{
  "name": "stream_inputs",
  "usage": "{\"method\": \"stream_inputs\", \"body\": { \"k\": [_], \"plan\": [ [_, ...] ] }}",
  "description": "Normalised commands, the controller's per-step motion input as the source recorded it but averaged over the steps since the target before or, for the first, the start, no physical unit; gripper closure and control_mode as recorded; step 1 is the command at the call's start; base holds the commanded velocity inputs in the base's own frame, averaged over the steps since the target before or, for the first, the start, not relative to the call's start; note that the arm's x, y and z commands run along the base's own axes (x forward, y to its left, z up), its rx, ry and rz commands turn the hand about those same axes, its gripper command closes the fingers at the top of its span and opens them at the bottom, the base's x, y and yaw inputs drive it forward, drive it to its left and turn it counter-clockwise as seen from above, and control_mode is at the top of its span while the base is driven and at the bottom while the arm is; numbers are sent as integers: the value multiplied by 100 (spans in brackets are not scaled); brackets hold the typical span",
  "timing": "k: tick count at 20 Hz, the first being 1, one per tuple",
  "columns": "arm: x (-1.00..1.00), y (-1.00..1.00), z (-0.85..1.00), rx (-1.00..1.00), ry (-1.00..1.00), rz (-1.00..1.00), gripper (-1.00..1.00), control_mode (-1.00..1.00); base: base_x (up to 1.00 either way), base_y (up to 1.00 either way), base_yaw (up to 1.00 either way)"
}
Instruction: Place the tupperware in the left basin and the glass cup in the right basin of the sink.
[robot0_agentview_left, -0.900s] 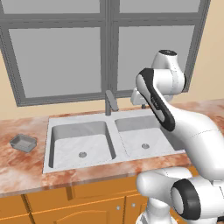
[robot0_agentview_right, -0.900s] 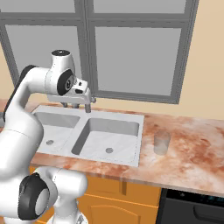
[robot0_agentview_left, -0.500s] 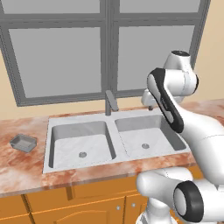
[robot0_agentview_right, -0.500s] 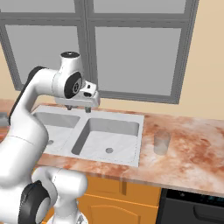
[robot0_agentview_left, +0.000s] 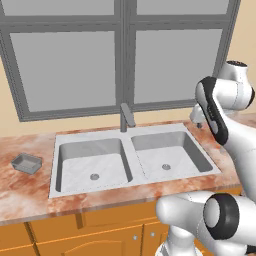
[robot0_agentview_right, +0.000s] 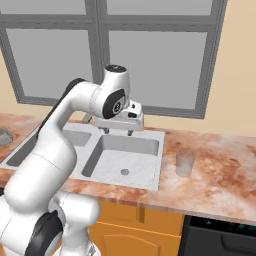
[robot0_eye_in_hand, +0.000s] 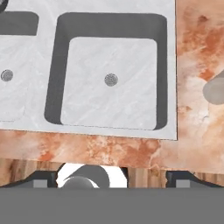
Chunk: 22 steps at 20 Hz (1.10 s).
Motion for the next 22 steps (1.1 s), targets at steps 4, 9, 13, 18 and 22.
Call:
{"method": "stream_inputs", "body": {
  "k": [4,9,13,18,22],
  "plan": [
    [7,-88,-48,-2,16,-4,-100,-100,0,0,0],
    [6,-66,-53,-5,10,-6,-100,-100,0,0,0],
    [26,-47,-28,-6,8,-3,-100,-100,0,0,0],
    [36,-50,-25,-3,12,-2,-100,-100,0,0,0],
    [34,-39,-20,0,3,0,-100,-100,0,0,0]
  ]
}}
